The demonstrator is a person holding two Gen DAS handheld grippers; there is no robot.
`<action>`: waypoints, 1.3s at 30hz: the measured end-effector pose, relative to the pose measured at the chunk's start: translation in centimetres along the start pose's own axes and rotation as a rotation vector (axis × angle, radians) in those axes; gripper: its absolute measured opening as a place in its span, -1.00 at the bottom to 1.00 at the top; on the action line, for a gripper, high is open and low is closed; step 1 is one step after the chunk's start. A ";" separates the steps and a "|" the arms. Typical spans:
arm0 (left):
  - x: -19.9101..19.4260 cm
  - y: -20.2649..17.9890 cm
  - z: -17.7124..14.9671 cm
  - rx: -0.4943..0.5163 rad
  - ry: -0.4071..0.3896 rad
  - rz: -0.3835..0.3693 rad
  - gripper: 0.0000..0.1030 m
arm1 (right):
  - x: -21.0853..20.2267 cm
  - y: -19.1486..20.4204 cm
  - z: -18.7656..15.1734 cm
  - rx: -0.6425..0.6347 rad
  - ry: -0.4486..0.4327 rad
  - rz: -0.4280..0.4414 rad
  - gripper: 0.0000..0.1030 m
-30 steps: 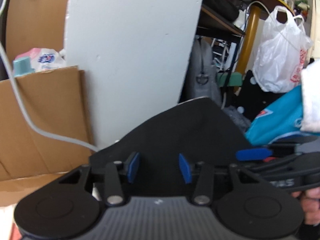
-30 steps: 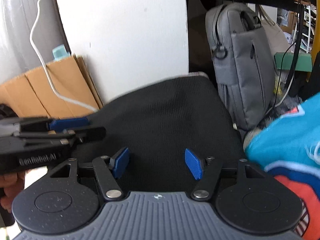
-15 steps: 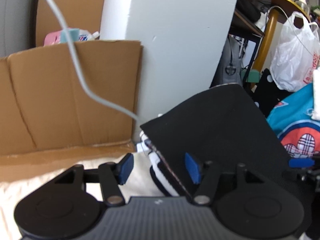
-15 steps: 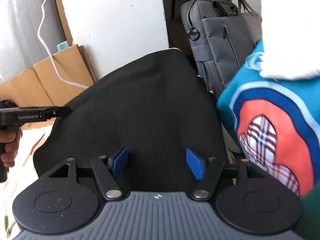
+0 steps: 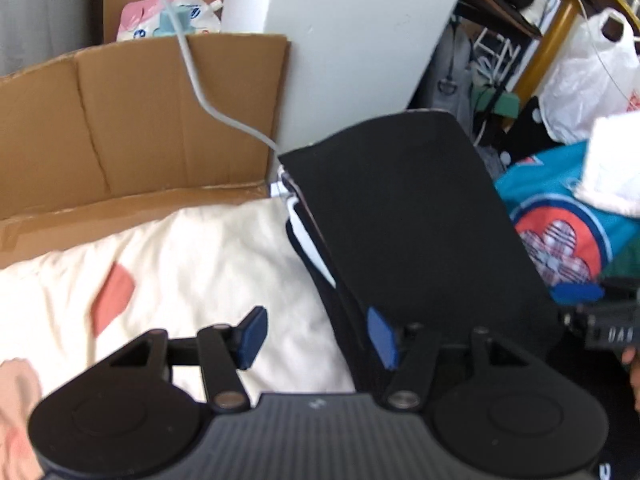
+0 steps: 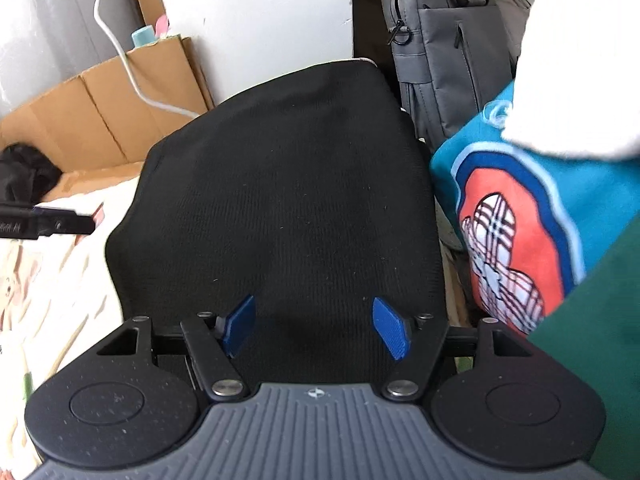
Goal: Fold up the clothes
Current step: 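Pull both open grippers back from the placed trousers bundle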
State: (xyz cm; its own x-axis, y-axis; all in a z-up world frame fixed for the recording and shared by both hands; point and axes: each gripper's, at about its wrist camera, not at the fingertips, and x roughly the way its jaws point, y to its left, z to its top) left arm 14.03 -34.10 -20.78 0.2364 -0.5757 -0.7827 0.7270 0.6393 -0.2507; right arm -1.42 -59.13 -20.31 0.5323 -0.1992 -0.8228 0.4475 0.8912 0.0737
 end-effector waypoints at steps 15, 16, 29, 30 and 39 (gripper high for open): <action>-16.5 0.3 -0.9 -0.098 -0.099 0.145 0.41 | -10.3 5.5 2.1 -0.051 -0.025 -0.004 0.42; -17.4 0.4 -1.0 -0.103 -0.104 0.155 0.41 | -11.0 6.1 2.1 -0.047 -0.018 -0.002 0.42; -28.1 0.7 -5.2 -0.206 -0.083 0.228 0.54 | -19.7 13.7 1.0 -0.091 -0.022 0.028 0.43; -28.8 0.6 -5.5 -0.217 -0.091 0.236 0.60 | -20.6 14.1 0.7 -0.070 -0.022 0.046 0.43; -32.9 -2.1 -8.7 -0.254 -0.138 0.278 0.93 | -25.3 15.9 -2.2 0.029 -0.078 0.092 0.76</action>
State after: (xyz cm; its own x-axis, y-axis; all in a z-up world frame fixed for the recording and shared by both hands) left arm -0.91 -12.08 0.60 0.4991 -0.4148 -0.7608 0.4444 0.8762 -0.1862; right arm -9.32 -39.01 0.43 0.6261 -0.1491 -0.7654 0.4140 0.8953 0.1643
